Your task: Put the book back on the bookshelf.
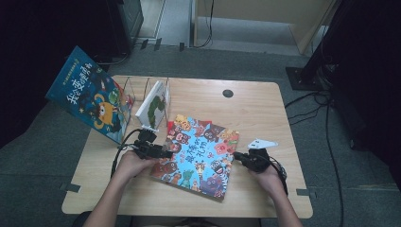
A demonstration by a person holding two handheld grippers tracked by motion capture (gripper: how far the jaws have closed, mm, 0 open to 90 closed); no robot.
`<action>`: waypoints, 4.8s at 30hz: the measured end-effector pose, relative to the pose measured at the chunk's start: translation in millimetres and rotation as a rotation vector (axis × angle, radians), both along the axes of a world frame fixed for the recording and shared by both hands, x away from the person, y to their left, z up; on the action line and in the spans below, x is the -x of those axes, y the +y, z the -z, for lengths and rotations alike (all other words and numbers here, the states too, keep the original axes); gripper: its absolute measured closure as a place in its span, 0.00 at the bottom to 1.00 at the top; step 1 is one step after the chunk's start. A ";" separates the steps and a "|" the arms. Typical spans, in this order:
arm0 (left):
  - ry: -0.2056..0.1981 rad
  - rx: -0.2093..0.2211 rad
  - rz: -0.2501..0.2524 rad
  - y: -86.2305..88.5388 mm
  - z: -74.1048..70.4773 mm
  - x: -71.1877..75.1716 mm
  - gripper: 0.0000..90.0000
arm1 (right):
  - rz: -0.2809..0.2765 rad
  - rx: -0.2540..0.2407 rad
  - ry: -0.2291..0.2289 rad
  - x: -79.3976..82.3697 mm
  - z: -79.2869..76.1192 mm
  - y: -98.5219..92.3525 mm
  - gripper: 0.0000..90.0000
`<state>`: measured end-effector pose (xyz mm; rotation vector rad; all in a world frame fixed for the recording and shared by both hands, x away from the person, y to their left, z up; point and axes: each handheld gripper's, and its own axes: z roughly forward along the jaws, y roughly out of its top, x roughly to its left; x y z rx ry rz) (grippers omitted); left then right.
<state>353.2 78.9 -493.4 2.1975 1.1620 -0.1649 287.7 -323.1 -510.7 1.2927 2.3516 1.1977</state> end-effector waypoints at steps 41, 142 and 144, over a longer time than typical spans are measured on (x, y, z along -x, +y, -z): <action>0.191 0.128 0.006 -0.7 -41.3 -4.8 0.54 | -0.053 0.071 0.009 8.8 2.8 18.1 1.00; 0.227 -0.002 -0.208 133.4 -232.6 23.2 0.91 | -0.195 0.045 -0.113 -36.6 4.6 89.2 0.51; 0.229 0.001 -0.226 142.7 -232.2 25.9 0.90 | -0.195 0.046 -0.114 -36.7 4.6 89.1 0.51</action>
